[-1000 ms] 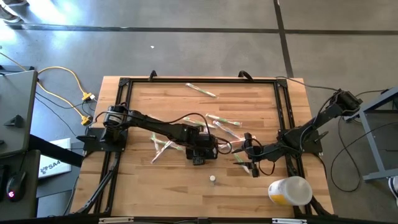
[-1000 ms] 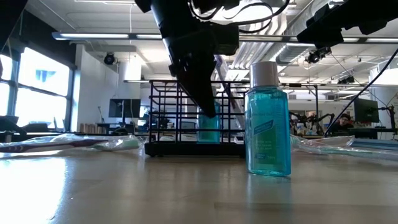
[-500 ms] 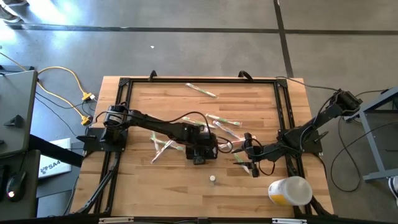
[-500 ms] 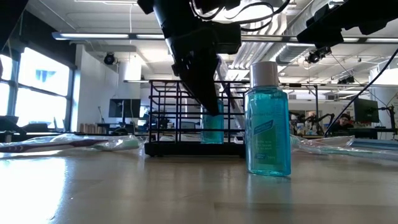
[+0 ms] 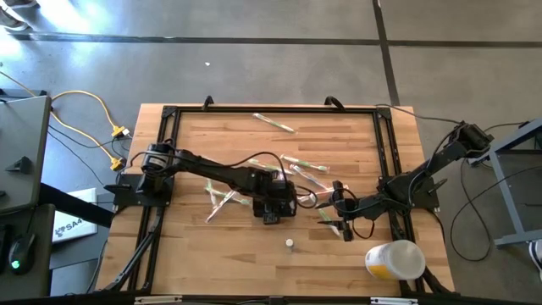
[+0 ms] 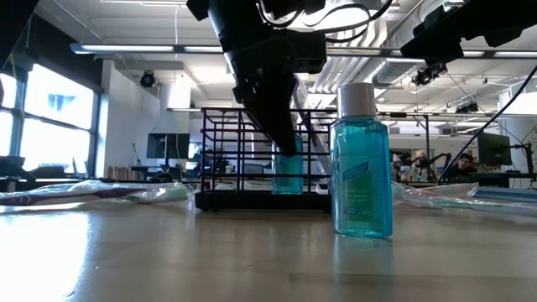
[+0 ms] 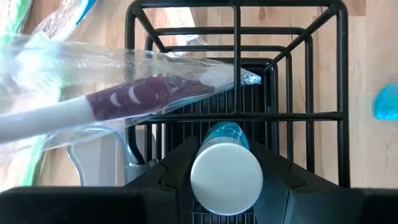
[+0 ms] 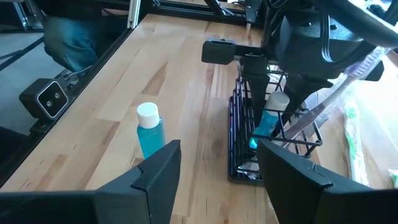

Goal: Pick & Place toothbrushing station
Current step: Put the mouthwash into the wire organizer

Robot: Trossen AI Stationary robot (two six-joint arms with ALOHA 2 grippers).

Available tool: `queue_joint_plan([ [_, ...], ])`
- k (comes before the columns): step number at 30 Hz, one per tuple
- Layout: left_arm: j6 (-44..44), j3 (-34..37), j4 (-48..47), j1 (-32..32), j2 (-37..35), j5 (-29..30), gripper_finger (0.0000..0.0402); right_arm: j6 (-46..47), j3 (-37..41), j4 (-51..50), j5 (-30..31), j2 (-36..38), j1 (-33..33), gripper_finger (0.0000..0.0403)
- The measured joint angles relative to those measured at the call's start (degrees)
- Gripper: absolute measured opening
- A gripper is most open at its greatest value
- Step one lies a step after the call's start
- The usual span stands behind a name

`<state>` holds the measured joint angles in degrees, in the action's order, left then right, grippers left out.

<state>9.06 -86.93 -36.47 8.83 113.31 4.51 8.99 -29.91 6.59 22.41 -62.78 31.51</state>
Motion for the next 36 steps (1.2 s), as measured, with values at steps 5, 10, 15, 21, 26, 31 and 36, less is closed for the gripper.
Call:
queue_joint_plan([
  [5,-0.4,-0.9,-0.5,0.6,0.1,0.2,0.0120,0.0,0.0,0.0,0.1,0.0,0.0,0.0204],
  [10,-0.9,-1.0,-0.6,0.6,0.1,0.1,0.0120,0.0,0.0,0.0,0.0,0.0,0.0,0.0204],
  [15,-1.1,-1.1,-1.0,0.6,0.1,0.1,0.0120,0.0,0.0,0.0,0.0,0.0,0.0,0.0204],
  [21,-1.3,-1.1,-1.0,0.6,0.1,0.3,0.0120,0.0,0.0,0.0,0.0,0.0,0.0,0.0204],
  [26,-1.5,-1.1,-1.0,0.6,0.1,0.4,0.0120,0.0,0.0,0.0,0.0,0.0,0.0,0.0204],
  [31,-1.8,-1.1,-1.0,0.6,0.1,0.5,0.0120,0.0,0.0,0.0,0.0,0.0,0.0,0.0204],
  [36,-2.8,-1.2,-1.1,0.6,0.0,0.5,0.0120,0.0,0.0,0.0,0.0,0.0,0.0,0.0204],
])
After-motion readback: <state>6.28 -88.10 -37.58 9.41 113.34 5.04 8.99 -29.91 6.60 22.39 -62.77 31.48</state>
